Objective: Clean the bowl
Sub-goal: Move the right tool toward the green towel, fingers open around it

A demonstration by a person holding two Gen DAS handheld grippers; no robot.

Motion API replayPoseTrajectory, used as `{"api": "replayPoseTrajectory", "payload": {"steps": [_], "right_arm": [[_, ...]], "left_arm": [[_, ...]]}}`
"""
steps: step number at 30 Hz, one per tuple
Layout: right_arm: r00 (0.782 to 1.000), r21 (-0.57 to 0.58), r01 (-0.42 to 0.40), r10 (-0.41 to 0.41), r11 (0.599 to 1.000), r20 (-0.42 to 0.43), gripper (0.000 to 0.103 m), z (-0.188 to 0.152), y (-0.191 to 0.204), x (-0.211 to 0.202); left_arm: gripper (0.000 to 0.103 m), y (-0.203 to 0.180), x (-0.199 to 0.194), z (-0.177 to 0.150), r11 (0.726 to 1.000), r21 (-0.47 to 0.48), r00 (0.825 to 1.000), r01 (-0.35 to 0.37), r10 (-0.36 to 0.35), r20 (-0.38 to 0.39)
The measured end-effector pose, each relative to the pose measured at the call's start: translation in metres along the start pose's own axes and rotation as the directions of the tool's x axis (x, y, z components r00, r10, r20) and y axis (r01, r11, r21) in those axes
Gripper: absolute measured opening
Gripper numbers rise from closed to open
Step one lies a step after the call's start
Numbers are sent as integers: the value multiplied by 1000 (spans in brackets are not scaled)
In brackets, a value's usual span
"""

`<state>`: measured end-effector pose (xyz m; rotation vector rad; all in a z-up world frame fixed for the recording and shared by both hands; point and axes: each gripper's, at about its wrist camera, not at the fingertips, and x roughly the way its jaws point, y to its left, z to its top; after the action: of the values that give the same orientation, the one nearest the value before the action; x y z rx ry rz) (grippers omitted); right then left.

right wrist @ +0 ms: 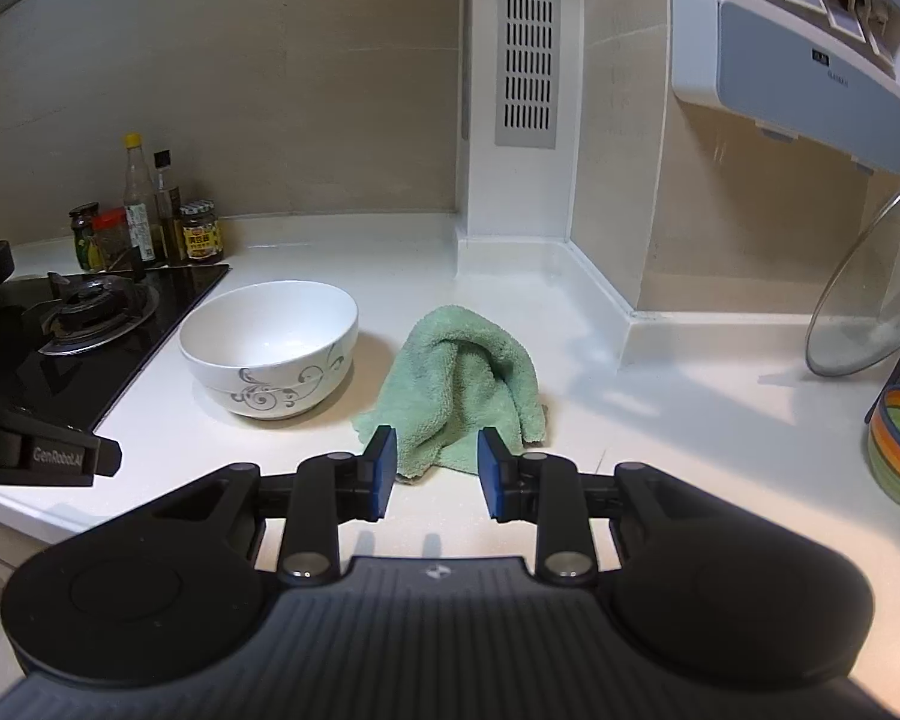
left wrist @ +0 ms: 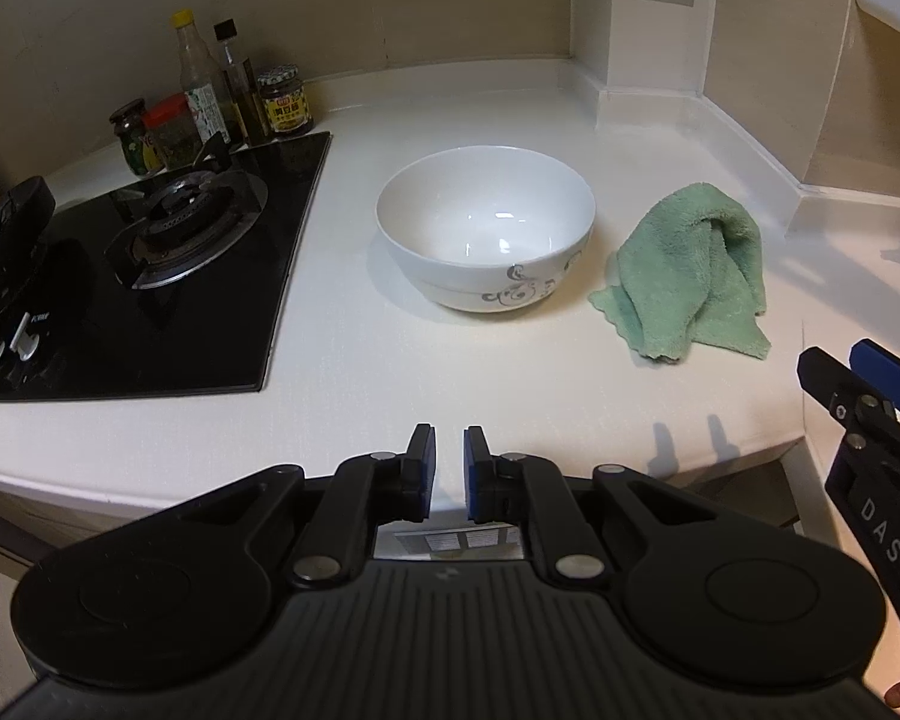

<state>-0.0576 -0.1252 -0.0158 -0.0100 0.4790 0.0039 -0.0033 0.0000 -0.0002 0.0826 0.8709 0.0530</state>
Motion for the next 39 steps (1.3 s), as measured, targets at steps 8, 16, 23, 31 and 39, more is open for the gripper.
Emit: {"api": "replayPoseTrajectory", "payload": {"steps": [8, 16, 23, 31, 39], "right_arm": [[998, -31, 65, -65, 997, 28, 25, 12, 11, -18], [995, 97, 0, 10, 995, -97, 24, 17, 0, -5], [992, 138, -47, 62, 989, -108, 24, 8, 3, 20], [987, 77, -11, 23, 997, -157, 25, 15, 13, 60], [981, 102, 64, -44, 993, -187, 25, 27, 14, 79]], "left_arm": [[11, 8, -11, -14, 998, -66, 1000, 20, -21, -8], [11, 16, -10, -4, 997, -56, 999, -53, 53, 7], [11, 35, 4, 8, 993, -82, 996, -84, 88, 36], [11, 49, 40, 25, 997, -75, 998, -24, 20, -56], [11, 51, 54, 42, 998, -63, 999, 21, -24, -47]]}}
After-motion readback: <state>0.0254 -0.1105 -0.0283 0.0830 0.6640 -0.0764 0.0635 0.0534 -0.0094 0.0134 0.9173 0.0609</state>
